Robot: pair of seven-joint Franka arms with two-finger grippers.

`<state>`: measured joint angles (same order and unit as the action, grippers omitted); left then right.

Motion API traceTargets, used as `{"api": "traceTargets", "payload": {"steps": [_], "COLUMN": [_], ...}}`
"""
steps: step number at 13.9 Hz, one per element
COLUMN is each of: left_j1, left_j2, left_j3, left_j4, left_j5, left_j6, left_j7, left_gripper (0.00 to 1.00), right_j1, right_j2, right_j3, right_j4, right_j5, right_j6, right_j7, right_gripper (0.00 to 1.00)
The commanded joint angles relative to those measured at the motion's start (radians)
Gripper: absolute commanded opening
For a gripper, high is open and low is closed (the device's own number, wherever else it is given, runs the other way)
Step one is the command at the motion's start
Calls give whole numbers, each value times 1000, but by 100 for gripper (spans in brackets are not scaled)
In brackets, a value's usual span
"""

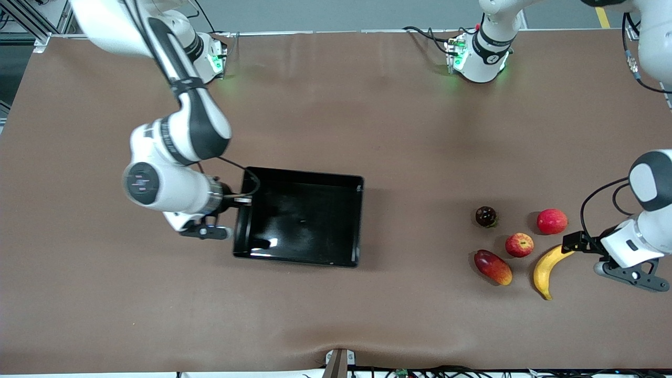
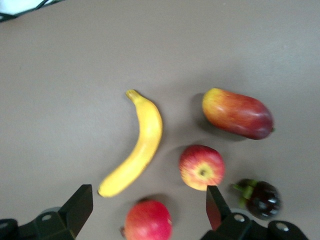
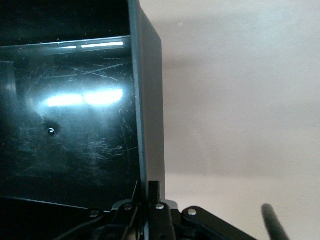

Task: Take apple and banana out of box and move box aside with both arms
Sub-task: 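Grip the tray rim with the right gripper while the left gripper releases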

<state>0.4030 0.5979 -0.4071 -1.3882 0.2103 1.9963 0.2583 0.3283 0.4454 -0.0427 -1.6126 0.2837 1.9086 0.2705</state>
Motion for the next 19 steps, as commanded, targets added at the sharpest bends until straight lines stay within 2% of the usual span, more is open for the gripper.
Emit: {"api": "traceTargets", "payload": {"steps": [1, 4, 8, 10, 13, 16, 19], "left_j1": [4, 4, 8, 7, 16, 13, 13], "left_j2": [-114, -225, -381, -429, -440, -484, -539], "left_j3": [-13, -27, -49, -67, -59, -61, -67], "left_j4": [-81, -175, -253, -227, -118, -77, -80], "left_j5": [-20, -22, -46, -39, -46, -74, -77], "left_j6": [-45, -45, -57, -118, -267, -358, -416], "left_j7": [-156, -285, -369, -358, -349, -333, -327], "left_gripper": [100, 100, 100, 100, 100, 100, 100], "right_j1": [-121, -239, -417, -484, -586, -670, -715], "right_j2": [-80, -85, -79, -77, -73, -48, -39], "right_j3": [17, 15, 15, 15, 15, 15, 17], "right_j4": [-95, -144, -164, -165, -165, -182, -269], "right_j5": [17, 15, -54, -84, -104, -106, -104], "right_j6": [-6, -13, -22, -19, 4, 71, 193], "right_j7": [-144, -304, -468, -540, -666, -787, -795], "right_gripper": [0, 0, 0, 0, 0, 0, 0]}}
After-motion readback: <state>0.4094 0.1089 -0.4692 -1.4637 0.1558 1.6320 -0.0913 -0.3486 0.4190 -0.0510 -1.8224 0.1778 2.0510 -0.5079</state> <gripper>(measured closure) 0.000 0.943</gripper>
